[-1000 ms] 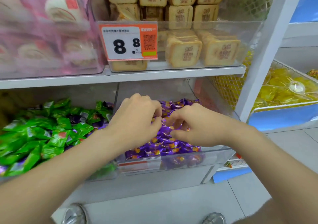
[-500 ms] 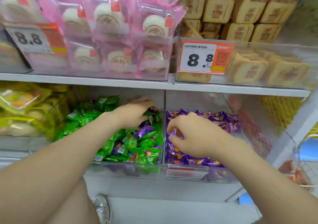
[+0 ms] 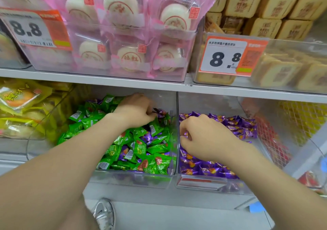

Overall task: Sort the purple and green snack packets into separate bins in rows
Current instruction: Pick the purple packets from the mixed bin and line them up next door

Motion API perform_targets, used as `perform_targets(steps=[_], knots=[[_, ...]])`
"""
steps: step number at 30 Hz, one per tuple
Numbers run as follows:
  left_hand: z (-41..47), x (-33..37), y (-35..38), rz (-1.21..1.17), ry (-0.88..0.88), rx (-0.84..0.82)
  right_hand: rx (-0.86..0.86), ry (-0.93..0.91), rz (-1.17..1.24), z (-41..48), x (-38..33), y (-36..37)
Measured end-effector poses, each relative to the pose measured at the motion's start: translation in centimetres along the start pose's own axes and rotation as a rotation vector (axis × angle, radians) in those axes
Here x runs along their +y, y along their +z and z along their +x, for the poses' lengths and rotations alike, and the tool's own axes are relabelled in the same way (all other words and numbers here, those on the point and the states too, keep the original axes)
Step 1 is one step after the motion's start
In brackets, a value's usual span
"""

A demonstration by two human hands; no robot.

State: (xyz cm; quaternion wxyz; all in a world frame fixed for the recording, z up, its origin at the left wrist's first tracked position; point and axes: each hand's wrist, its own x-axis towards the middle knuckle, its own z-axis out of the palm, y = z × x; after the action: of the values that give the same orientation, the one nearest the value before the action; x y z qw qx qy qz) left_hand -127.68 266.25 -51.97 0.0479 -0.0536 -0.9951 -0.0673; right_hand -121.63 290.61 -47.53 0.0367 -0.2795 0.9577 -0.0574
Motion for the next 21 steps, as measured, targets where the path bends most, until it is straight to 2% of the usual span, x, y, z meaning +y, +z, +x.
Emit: perform_targets(steps=[2, 5, 10, 13, 14, 18, 21], knots=[[0.0, 1.2, 0.6, -0.084, 0.041, -0.077, -0.003, 0.007, -0.003, 0.1, -0.2, 0.1], [0.1, 2.1, 1.3, 0.071, -0.029, -0.219, -0.008, 0.021, 0.000, 0.1, -0.2, 0.1], [-0.3, 1.0, -1.4, 0.238, -0.162, -0.260, -0.029, 0.028, 0.026, 0.0, -0.1, -0.1], [0.1, 0.8, -1.2, 0.350, -0.143, -0.202, -0.048, 0.040, 0.025, -0.1, 0.0, -0.1], [0.5, 0.8, -0.5, 0.323, -0.094, -0.208, -0.052, 0.041, 0.027, -0.2, 0.0, -0.1], [1.7, 1.1, 2.4, -0.081, 0.116, -0.292, -0.059, 0.035, 0.023, -0.3, 0.0, 0.0], [2.6, 0.6, 3.3, -0.071, 0.117, -0.392, -0.071, 0.035, 0.023, -0.3, 0.1, 0.1]])
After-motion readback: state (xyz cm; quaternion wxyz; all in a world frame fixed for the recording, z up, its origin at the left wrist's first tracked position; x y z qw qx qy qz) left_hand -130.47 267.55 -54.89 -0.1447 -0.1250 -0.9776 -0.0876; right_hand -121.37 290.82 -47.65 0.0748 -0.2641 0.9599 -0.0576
